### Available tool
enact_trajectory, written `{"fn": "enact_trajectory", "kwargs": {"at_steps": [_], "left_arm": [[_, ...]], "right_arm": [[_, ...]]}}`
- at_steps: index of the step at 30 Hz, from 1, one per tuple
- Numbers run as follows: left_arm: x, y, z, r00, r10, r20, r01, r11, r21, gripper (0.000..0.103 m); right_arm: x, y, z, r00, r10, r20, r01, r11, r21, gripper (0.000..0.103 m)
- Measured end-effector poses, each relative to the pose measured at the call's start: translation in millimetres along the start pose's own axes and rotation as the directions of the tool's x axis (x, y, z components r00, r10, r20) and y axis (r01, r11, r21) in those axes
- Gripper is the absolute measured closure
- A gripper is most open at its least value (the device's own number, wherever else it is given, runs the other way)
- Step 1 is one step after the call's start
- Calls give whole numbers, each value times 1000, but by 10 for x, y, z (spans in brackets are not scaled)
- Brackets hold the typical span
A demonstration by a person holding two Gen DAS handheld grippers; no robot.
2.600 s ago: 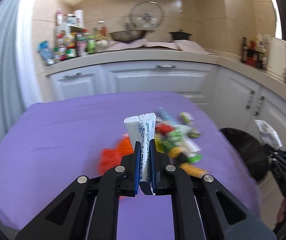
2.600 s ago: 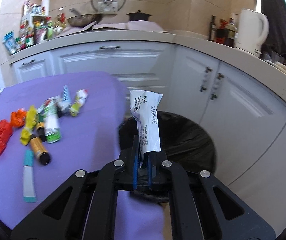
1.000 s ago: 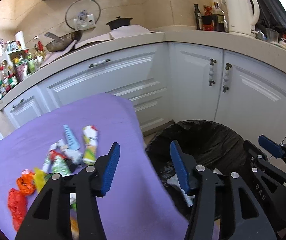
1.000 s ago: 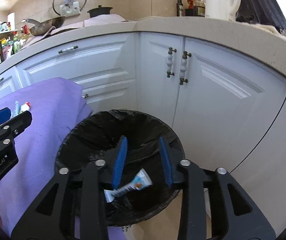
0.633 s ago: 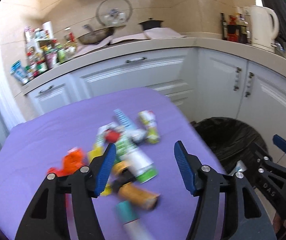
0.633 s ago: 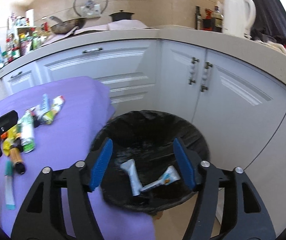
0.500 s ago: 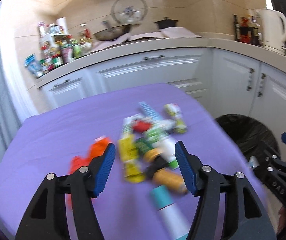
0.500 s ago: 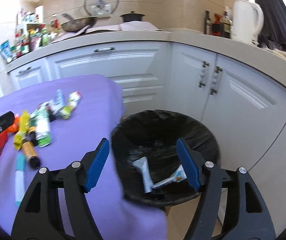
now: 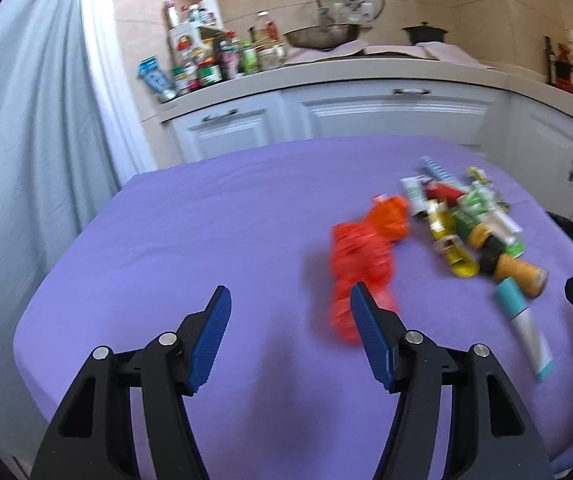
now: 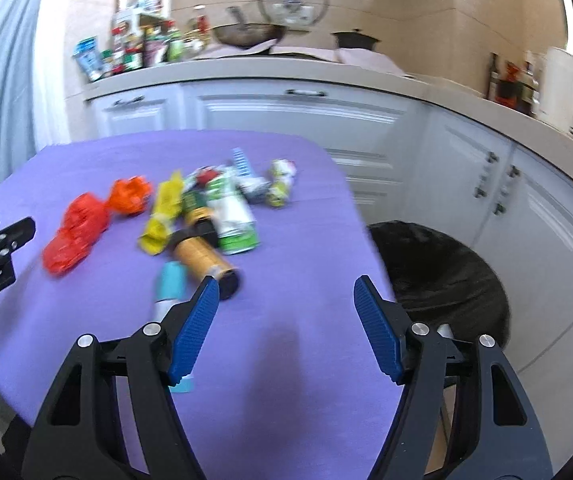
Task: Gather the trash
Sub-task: 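Grasp the teal-capped tube with the right tool while the left grasps the red bag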
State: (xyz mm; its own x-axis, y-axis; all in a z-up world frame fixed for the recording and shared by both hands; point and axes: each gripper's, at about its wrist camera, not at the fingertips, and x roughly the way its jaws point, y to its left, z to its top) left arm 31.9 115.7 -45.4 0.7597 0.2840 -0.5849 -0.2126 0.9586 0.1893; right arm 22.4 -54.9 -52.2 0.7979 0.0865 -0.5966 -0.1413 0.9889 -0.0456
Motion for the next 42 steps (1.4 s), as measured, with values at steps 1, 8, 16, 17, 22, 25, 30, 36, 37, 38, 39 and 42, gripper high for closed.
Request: {"fn": "enact_trajectory", "kwargs": {"at_steps": [1,8,16,17,22,25,30,36,37,38,39,42], "left_arm": [[12,68,-30,1000,9,-6,-9,1000,-9,42],[41,354,-173,998,56,-29,-58,997,-50,42],[46,396,-227,998,48,-38,-50,997,-66,42],[50,397,-228,998,45,-38,-47,997,-66,42],[55,374,-226,998,36,-41,-39,997,-61,42],[55,362,-227,998,35,-43,-38,998,-59,42],[59,335,-224,998,38,-49,-41,998,-55,42],[57,290,-186,999,33,-41,-35,998,-45,42],[56,276,-174,999,30,-39,-31,999,-43,42],[55,265,-161,999,23,-36,-25,999,-41,42],[48,250,-152,999,18,-34,-19,999,-41,42],[24,194,-95,1000,-11,-22,10,999,-42,42]], "right_arm": [[-3,56,-14,1000,8,-1,-8,1000,-11,36],[31,348,-84,997,70,-30,-72,994,-80,45],[129,429,-167,993,94,-74,-101,990,-96,57],[132,426,-168,992,104,-77,-111,989,-92,59],[122,461,-183,988,135,-74,-142,984,-105,80],[93,469,-193,989,130,-64,-137,984,-116,84],[-47,403,-134,993,119,3,-118,987,-109,85],[-198,226,10,994,59,92,-51,995,-87,85],[-206,186,30,994,50,99,-42,996,-80,85],[-210,140,53,994,38,104,-30,997,-70,85],[-212,106,66,994,28,107,-22,998,-63,85],[-181,-26,120,993,-15,113,20,999,-43,85]]}}
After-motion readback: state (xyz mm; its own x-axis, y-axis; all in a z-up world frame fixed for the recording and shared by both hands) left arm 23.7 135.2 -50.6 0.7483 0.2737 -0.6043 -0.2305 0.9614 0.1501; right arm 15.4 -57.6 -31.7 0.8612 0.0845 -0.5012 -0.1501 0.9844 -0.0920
